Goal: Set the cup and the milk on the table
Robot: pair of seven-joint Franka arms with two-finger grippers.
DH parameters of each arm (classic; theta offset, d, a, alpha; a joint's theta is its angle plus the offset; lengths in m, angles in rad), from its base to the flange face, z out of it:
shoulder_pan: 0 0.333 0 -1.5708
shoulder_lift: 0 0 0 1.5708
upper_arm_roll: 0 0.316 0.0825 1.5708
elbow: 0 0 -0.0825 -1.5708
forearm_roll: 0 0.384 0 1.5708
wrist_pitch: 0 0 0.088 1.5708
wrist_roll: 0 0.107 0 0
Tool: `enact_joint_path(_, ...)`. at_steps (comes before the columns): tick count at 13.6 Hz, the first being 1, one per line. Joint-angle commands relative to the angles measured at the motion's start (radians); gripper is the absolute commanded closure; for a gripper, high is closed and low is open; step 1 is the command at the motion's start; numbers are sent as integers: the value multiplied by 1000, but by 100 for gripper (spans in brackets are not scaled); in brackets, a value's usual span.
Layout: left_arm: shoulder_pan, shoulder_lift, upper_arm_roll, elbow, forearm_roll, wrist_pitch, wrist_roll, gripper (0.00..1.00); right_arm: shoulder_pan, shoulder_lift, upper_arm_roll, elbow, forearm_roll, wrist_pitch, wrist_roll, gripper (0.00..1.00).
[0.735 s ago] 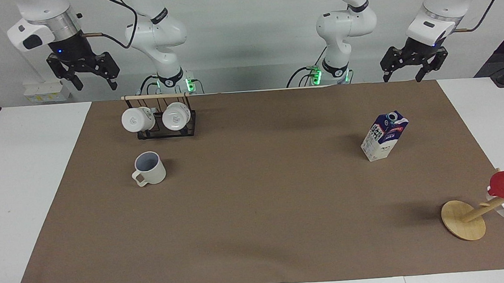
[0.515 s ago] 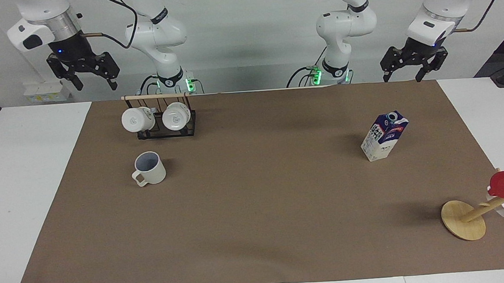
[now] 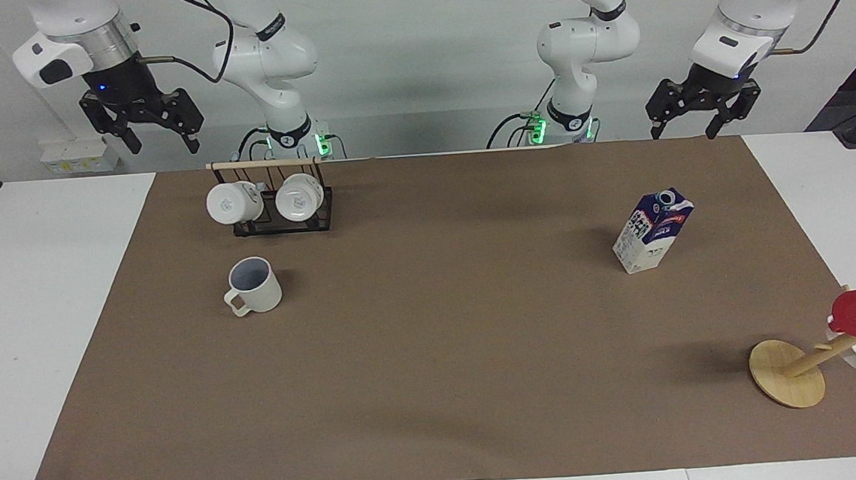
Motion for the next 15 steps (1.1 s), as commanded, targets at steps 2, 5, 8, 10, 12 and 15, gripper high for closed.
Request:
enact_joint_path(2,12,3,-7,18,14,-19,-6,0,-5,-9,4,-11,3,3,25,0)
enact_joint_path(5,12,3,-7,18,14,-19,-6,0,-5,-16,4,-22,3,4,25,0)
enact_joint_path(8,12,3,-9,18,14,-19,-6,0,-4,-23,4,-33,-3,10,30,0)
enact_joint_path(10,12,3,-9,18,14,-19,-6,0,-4,-28,4,-48,-11,42,36,0)
enact_joint_path(12,12,3,-9,18,14,-19,-6,0,-5,-28,4,-50,-13,43,39,0)
enact_joint_path(15,12,3,-7,18,14,-19,-6,0,-4,-28,4,-50,-13,40,39,0)
